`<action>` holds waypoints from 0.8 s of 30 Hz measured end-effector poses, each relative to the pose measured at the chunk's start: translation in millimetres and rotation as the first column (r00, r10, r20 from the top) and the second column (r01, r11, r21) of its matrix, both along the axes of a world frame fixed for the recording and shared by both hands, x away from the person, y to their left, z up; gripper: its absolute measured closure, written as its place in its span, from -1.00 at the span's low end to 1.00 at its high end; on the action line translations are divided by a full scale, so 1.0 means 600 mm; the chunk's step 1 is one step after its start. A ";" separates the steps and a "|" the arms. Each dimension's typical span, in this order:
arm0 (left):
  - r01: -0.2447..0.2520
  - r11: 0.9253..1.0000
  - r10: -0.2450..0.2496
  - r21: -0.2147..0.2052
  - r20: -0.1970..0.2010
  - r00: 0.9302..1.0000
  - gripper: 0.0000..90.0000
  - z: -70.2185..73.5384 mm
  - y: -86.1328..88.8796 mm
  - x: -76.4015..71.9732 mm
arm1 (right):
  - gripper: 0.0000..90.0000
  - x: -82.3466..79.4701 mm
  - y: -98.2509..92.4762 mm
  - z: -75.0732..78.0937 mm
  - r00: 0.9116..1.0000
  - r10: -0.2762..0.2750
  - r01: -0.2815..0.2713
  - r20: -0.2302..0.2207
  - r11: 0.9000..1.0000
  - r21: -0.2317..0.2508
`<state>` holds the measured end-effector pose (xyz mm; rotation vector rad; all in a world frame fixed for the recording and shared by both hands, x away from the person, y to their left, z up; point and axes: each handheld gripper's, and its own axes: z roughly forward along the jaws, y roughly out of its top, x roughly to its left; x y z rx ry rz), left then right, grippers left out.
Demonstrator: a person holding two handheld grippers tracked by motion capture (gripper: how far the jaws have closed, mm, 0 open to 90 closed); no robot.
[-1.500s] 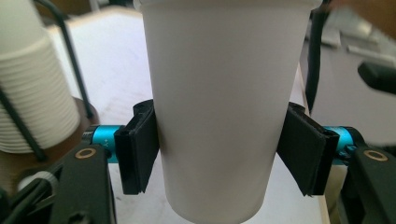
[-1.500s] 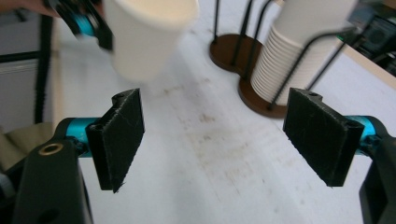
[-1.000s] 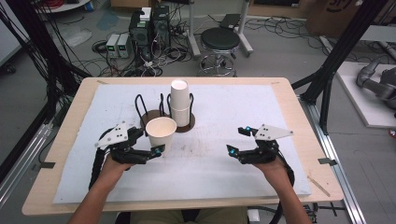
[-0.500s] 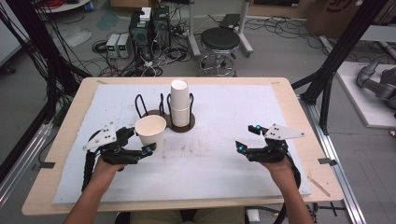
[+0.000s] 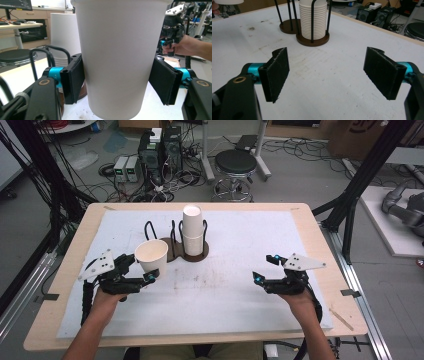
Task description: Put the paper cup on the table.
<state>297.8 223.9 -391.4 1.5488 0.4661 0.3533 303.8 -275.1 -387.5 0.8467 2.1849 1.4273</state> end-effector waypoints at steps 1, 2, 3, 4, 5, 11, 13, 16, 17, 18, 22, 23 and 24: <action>-0.009 1.000 0.009 -0.007 0.001 1.000 -0.28 -0.001 0.007 0.002 | -0.53 0.000 0.000 -0.001 1.000 0.001 -0.001 0.003 1.000 -0.003; -0.009 1.000 0.009 -0.007 0.001 1.000 -0.28 -0.001 0.007 0.002 | -0.53 0.000 0.000 -0.001 1.000 0.000 0.000 0.005 1.000 -0.005; -0.019 1.000 0.019 -0.019 0.002 1.000 -0.28 -0.002 0.014 0.004 | -0.53 -0.001 0.000 -0.001 1.000 -0.001 0.001 -0.003 1.000 -0.004; -0.019 1.000 0.019 -0.019 0.002 1.000 -0.28 -0.002 0.014 0.004 | -0.53 -0.002 0.000 -0.002 1.000 0.000 0.000 -0.001 1.000 -0.004; -0.026 0.999 0.026 -0.033 0.002 1.000 -0.28 -0.003 0.020 0.005 | -0.53 -0.002 0.000 -0.002 1.000 -0.002 0.002 0.007 1.000 -0.003; -0.060 0.998 0.061 -0.028 0.026 0.998 -0.28 -0.009 0.037 0.006 | -0.53 -0.001 -0.001 -0.002 1.000 -0.003 0.003 0.004 1.000 -0.003; -0.069 0.997 0.070 -0.027 0.028 0.997 -0.28 -0.011 0.041 0.006 | -0.53 -0.001 0.001 -0.002 1.000 -0.002 0.002 -0.002 1.000 -0.002; -0.102 0.995 0.103 -0.019 0.033 0.994 -0.28 -0.020 0.054 0.007 | -0.53 -0.002 0.002 -0.004 1.000 0.007 -0.007 0.001 1.000 -0.005; -0.122 0.992 0.122 -0.014 0.024 0.992 -0.28 -0.028 0.065 0.007 | -0.53 -0.002 0.003 -0.005 1.000 0.010 -0.010 0.001 1.000 -0.009; -0.122 0.992 0.122 -0.014 0.024 0.992 -0.28 -0.028 0.065 0.007 | -0.53 -0.002 0.003 -0.005 1.000 0.010 -0.010 0.001 1.000 -0.009; -0.161 0.987 0.161 -0.006 0.014 0.987 -0.28 -0.043 0.087 0.010 | -0.53 -0.002 0.004 -0.004 1.000 0.014 -0.014 0.002 1.000 -0.005; -0.173 0.985 0.173 0.007 0.014 0.985 -0.28 -0.048 0.093 0.012 | -0.53 -0.002 0.005 -0.004 1.000 0.016 -0.016 0.001 1.000 -0.003; -0.182 0.983 0.182 0.017 0.008 0.983 -0.28 -0.050 0.096 0.013 | -0.53 -0.002 0.005 -0.004 1.000 0.016 -0.016 0.002 1.000 -0.006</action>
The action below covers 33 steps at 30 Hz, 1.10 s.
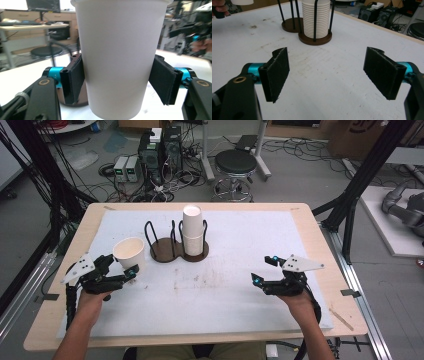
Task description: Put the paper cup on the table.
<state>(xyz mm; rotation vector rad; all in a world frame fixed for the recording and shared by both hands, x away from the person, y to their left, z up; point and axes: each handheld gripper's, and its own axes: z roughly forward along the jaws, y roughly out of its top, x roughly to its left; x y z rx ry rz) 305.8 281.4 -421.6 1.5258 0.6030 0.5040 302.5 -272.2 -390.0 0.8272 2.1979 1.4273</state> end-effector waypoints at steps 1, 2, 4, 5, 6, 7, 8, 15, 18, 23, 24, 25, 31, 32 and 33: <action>-0.008 1.000 0.008 0.010 -0.006 1.000 -0.28 -0.004 0.004 0.002 | -0.53 0.000 0.000 -0.001 1.000 0.004 -0.004 -0.003 1.000 -0.002; -0.016 1.000 0.016 0.012 -0.016 1.000 -0.28 -0.009 0.006 0.004 | -0.53 0.000 0.000 -0.001 1.000 0.004 -0.004 -0.003 1.000 -0.002; -0.027 0.999 0.028 0.029 -0.035 0.999 -0.28 -0.017 0.011 0.008 | -0.53 -0.001 0.000 -0.002 1.000 0.005 -0.005 -0.003 1.000 -0.004; -0.031 0.999 0.032 0.038 -0.044 0.998 -0.28 -0.020 0.012 0.009 | -0.53 -0.001 0.000 -0.003 1.000 0.007 -0.007 -0.004 1.000 -0.008; -0.034 0.998 0.037 0.048 -0.054 0.998 -0.28 -0.022 0.014 0.011 | -0.53 -0.001 0.000 -0.003 1.000 0.007 -0.007 -0.004 1.000 -0.008; -0.041 0.998 0.044 0.056 -0.065 0.997 -0.28 -0.025 0.014 0.013 | -0.53 -0.001 -0.001 -0.004 1.000 0.004 -0.004 -0.008 1.000 -0.010; -0.041 0.997 0.046 0.065 -0.079 0.996 -0.28 -0.029 0.015 0.014 | -0.53 -0.001 -0.001 -0.004 1.000 0.004 -0.004 -0.008 1.000 -0.010; -0.039 0.985 0.068 0.169 -0.173 0.983 -0.27 -0.048 0.008 0.027 | -0.53 -0.003 0.001 -0.002 1.000 0.002 -0.002 -0.004 1.000 -0.011; -0.044 0.981 0.081 0.189 -0.192 0.978 -0.27 -0.051 0.005 0.029 | -0.53 -0.002 0.000 -0.003 1.000 0.005 -0.006 -0.007 1.000 -0.016; -0.071 0.958 0.140 0.279 -0.238 0.961 -0.27 -0.050 -0.005 0.033 | -0.53 -0.002 -0.002 -0.004 1.000 0.003 -0.004 -0.005 1.000 -0.016; -0.081 0.954 0.157 0.288 -0.249 0.956 -0.27 -0.047 -0.009 0.031 | -0.53 -0.003 -0.001 -0.004 1.000 0.004 -0.004 -0.009 1.000 -0.016; -0.081 0.954 0.157 0.288 -0.249 0.956 -0.27 -0.047 -0.009 0.031 | -0.53 -0.003 -0.001 -0.004 1.000 0.004 -0.004 -0.009 1.000 -0.016; -0.092 0.920 0.209 0.380 -0.278 0.938 -0.28 -0.033 -0.016 0.016 | -0.53 -0.005 -0.005 -0.005 1.000 -0.002 0.002 -0.007 1.000 -0.016; -0.092 0.920 0.209 0.380 -0.278 0.938 -0.28 -0.033 -0.016 0.016 | -0.53 -0.005 -0.005 -0.005 1.000 -0.002 0.002 -0.007 1.000 -0.016; -0.090 0.915 0.217 0.393 -0.291 0.932 -0.28 -0.032 -0.014 0.011 | -0.53 -0.006 -0.005 -0.005 1.000 -0.002 0.002 -0.010 1.000 -0.018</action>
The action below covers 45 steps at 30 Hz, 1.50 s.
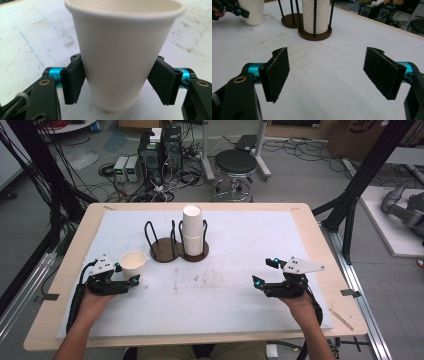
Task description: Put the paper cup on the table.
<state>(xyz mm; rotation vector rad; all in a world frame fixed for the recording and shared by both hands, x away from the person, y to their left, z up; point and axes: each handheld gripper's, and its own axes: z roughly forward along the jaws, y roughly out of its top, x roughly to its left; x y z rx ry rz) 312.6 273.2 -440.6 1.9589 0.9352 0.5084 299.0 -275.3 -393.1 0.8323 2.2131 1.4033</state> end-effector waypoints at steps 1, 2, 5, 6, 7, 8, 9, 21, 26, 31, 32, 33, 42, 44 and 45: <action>0.000 1.000 0.000 0.000 0.000 1.000 -0.28 0.000 0.000 0.000 | -0.53 0.000 0.000 0.000 1.000 0.000 0.000 0.000 1.000 0.000; -0.002 1.000 0.002 0.008 -0.010 1.000 -0.29 0.001 0.001 -0.002 | -0.53 -0.001 0.000 0.000 1.000 -0.001 0.001 -0.006 1.000 0.002; -0.007 1.000 0.008 0.022 -0.030 1.000 -0.29 0.001 0.003 -0.007 | -0.53 0.000 -0.001 -0.001 1.000 -0.002 0.002 -0.005 1.000 0.002; -0.008 1.000 0.009 0.028 -0.038 0.999 -0.31 0.001 0.004 -0.008 | -0.52 0.000 0.000 -0.001 1.000 -0.004 0.004 -0.005 1.000 0.002; -0.012 1.000 0.012 0.019 -0.042 0.999 -0.32 0.000 0.005 -0.009 | -0.52 0.000 0.000 0.000 1.000 -0.003 0.003 -0.007 1.000 0.002; -0.013 1.000 0.013 0.009 -0.046 0.999 -0.33 -0.001 0.005 -0.011 | -0.53 0.000 0.000 -0.001 1.000 -0.002 0.002 -0.005 1.000 -0.002; -0.013 1.000 0.013 0.009 -0.046 0.999 -0.34 -0.001 0.005 -0.011 | -0.53 0.000 0.001 -0.001 1.000 -0.002 0.002 -0.007 1.000 -0.001; -0.022 0.997 0.016 -0.080 -0.072 0.997 -0.58 0.009 0.015 -0.036 | -0.53 -0.001 -0.004 -0.003 1.000 -0.006 0.006 -0.010 1.000 -0.005; -0.040 0.992 0.043 -0.121 0.022 0.999 -0.58 0.037 0.031 -0.068 | -0.53 -0.004 -0.012 -0.004 1.000 -0.027 0.026 -0.014 1.000 -0.005; -0.028 0.977 0.055 -0.211 0.121 0.991 -0.58 0.055 0.036 -0.078 | -0.53 -0.005 -0.018 -0.005 0.999 -0.042 0.042 -0.014 0.999 -0.004; -0.018 0.970 0.055 -0.241 0.146 0.988 -0.59 0.060 0.037 -0.078 | -0.53 -0.006 -0.021 -0.005 0.999 -0.052 0.052 -0.010 0.999 -0.008; -0.008 0.964 0.054 -0.265 0.167 0.984 -0.59 0.064 0.036 -0.078 | -0.53 -0.006 -0.021 -0.005 0.999 -0.052 0.052 -0.010 0.999 -0.008; 0.059 0.912 0.066 -0.405 0.287 0.956 -0.63 0.087 0.022 -0.058 | -0.53 -0.018 -0.035 -0.011 0.992 -0.125 0.125 0.007 0.991 -0.038; 0.071 0.914 0.055 -0.400 0.296 0.954 -0.63 0.088 0.013 -0.053 | -0.53 -0.020 -0.036 -0.011 0.992 -0.128 0.129 0.011 0.991 -0.042; 0.076 0.914 0.050 -0.398 0.298 0.953 -0.63 0.088 0.007 -0.051 | -0.53 -0.022 -0.037 -0.011 0.991 -0.133 0.133 0.009 0.990 -0.042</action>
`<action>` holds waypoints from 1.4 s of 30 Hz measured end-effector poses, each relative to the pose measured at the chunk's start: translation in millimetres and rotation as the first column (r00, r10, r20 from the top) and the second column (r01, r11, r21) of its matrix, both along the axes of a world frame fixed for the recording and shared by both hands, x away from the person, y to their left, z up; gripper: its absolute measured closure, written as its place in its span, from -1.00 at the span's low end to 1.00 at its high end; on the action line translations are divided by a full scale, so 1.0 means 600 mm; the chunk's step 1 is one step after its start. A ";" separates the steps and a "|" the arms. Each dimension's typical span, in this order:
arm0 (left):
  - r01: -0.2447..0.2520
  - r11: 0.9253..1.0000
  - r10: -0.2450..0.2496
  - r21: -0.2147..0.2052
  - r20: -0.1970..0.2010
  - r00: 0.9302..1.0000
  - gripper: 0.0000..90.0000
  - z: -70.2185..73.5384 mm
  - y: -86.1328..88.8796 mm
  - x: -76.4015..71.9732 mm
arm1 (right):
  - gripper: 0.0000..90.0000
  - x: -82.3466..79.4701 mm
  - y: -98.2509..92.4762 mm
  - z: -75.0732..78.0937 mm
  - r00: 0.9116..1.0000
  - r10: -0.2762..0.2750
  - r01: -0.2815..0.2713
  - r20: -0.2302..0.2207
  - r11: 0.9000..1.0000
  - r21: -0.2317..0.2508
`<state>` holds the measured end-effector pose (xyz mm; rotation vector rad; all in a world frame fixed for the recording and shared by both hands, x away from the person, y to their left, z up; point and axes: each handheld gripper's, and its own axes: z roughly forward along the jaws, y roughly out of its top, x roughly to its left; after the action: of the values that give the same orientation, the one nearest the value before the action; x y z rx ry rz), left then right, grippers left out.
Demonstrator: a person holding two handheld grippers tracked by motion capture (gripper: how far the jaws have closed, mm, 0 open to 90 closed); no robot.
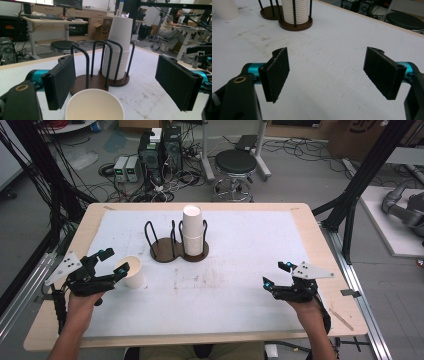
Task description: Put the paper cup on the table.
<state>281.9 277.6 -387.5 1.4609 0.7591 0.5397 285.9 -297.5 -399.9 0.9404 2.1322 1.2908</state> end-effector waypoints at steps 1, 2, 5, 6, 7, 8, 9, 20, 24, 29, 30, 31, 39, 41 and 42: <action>0.006 1.000 -0.006 0.003 0.003 1.000 -0.63 0.000 -0.005 0.002 | -0.53 -0.002 -0.001 0.000 1.000 -0.005 0.005 0.001 1.000 0.002; 0.010 1.000 -0.010 0.010 0.007 1.000 -0.63 0.001 -0.011 0.003 | -0.53 -0.005 -0.003 0.001 1.000 -0.016 0.016 0.006 1.000 0.011; 0.017 0.999 -0.018 0.029 0.023 1.000 -0.63 0.002 -0.026 0.005 | -0.53 -0.009 -0.004 0.001 1.000 -0.020 0.019 0.004 1.000 0.015; 0.019 0.999 -0.020 0.034 0.029 0.999 -0.63 0.002 -0.030 0.005 | -0.53 -0.011 -0.005 0.001 1.000 -0.020 0.020 0.009 1.000 0.012; 0.020 0.999 -0.021 0.038 0.034 0.999 -0.63 0.002 -0.034 0.004 | -0.53 -0.014 -0.007 0.000 1.000 -0.021 0.021 0.007 1.000 0.012; 0.023 0.999 -0.025 0.042 0.038 0.999 -0.63 0.003 -0.036 0.003 | -0.53 -0.014 -0.007 0.000 1.000 -0.021 0.021 0.007 1.000 0.012; 0.027 0.999 -0.029 0.045 0.043 0.999 -0.63 0.003 -0.038 0.002 | -0.53 -0.017 -0.008 0.001 1.000 -0.026 0.026 0.011 1.000 0.015; 0.046 0.996 -0.050 0.080 0.049 0.998 -0.63 -0.005 -0.051 -0.014 | -0.53 -0.031 -0.006 0.007 0.999 -0.037 0.036 0.031 0.999 0.024; 0.052 0.995 -0.057 0.089 0.051 0.997 -0.63 -0.006 -0.057 -0.015 | -0.53 -0.034 -0.005 0.007 0.999 -0.035 0.035 0.037 0.999 0.021; 0.063 0.993 -0.069 0.103 0.053 0.996 -0.63 -0.007 -0.067 -0.013 | -0.53 -0.034 -0.008 0.005 0.999 -0.039 0.038 0.031 0.999 0.027; 0.063 0.992 -0.069 0.107 0.052 0.996 -0.63 -0.007 -0.068 -0.013 | -0.53 -0.034 -0.008 0.005 0.999 -0.039 0.038 0.031 0.999 0.027; 0.066 0.992 -0.072 0.112 0.050 0.996 -0.63 -0.008 -0.069 -0.012 | -0.53 -0.034 -0.008 0.004 0.999 -0.038 0.037 0.031 0.999 0.027; 0.065 0.992 -0.071 0.110 0.047 0.996 -0.63 -0.009 -0.069 -0.011 | -0.53 -0.033 -0.009 0.004 0.999 -0.039 0.038 0.035 0.999 0.027; 0.062 0.992 -0.067 0.112 0.046 0.997 -0.63 -0.009 -0.068 -0.012 | -0.53 -0.033 -0.009 0.004 0.999 -0.038 0.037 0.037 0.999 0.030; 0.064 0.991 -0.069 0.114 0.045 0.997 -0.63 -0.009 -0.068 -0.012 | -0.53 -0.033 -0.009 0.004 0.999 -0.036 0.035 0.040 0.999 0.026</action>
<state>274.7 237.1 -392.9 1.5656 0.6476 0.5725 266.4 -302.7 -397.3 0.9511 2.0638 1.3113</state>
